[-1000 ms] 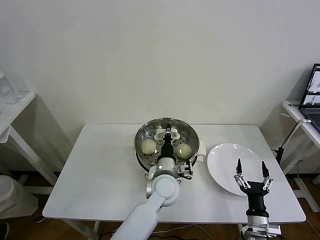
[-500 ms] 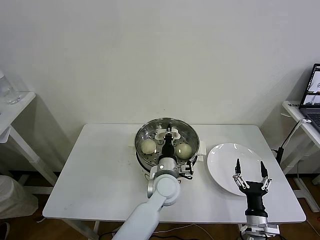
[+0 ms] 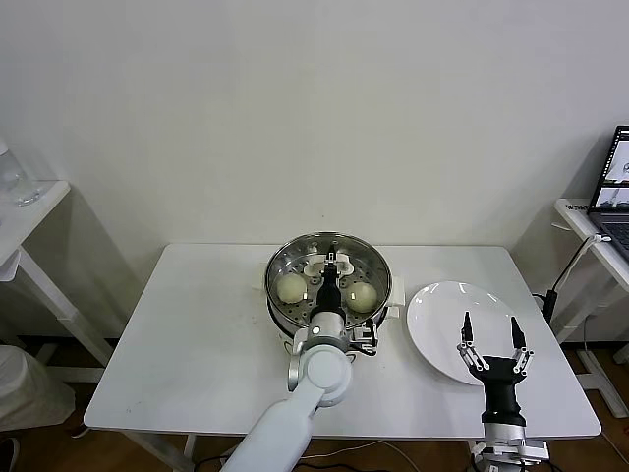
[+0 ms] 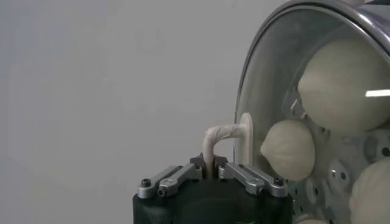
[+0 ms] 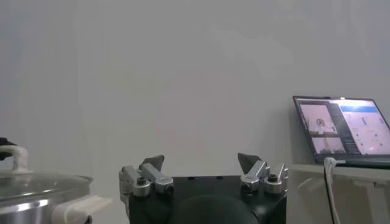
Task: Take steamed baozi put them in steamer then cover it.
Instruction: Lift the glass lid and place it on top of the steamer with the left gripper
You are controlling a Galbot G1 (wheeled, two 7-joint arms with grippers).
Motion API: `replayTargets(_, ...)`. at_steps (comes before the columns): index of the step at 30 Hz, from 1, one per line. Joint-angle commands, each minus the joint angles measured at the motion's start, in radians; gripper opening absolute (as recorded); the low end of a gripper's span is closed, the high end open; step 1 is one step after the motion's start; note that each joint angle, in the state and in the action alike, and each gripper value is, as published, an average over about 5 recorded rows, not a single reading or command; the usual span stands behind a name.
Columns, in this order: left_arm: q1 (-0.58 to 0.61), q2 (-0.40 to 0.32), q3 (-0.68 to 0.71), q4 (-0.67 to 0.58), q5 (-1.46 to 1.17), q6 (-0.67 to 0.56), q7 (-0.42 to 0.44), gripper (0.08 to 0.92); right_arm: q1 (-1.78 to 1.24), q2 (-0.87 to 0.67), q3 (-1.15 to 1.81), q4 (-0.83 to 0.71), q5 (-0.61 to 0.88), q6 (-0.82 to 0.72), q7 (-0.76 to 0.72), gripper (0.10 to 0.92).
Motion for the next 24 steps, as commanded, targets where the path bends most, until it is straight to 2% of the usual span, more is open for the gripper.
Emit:
replayTargets(1,0.045,0.048,0.022,-0.109,-0.002,-0.003,-0.004,0.278,0.003,-0.002,-0.001,-0.003,0.0,-0.001,0.0,0.823)
replayTargets(9,0.145,0.148,0.047,-0.284,-0.01,0.0,-0.017,0.511,0.008,-0.009,-0.004,-0.014,0.0,0.005,0.0,0.823)
replayTargets(14,0.207,0.193,0.007,-0.439,-0.044,-0.006,-0.05,0.65,0.011,-0.013,-0.004,-0.026,0.001,0.014,-0.001,0.823)
replayTargets(17,0.267,0.211,-0.066,-0.556,-0.137,-0.058,-0.131,0.736,0.012,-0.015,-0.004,-0.024,0.001,0.012,-0.001,0.823)
replayTargets(19,0.319,0.218,-0.156,-0.616,-0.276,-0.147,-0.221,0.785,0.011,-0.018,-0.003,-0.014,0.001,0.0,-0.001,0.823)
replayTargets(24,0.462,0.226,-0.403,-0.669,-0.803,-0.383,-0.43,0.821,-0.009,-0.029,0.001,0.047,0.013,-0.09,-0.006,0.823)
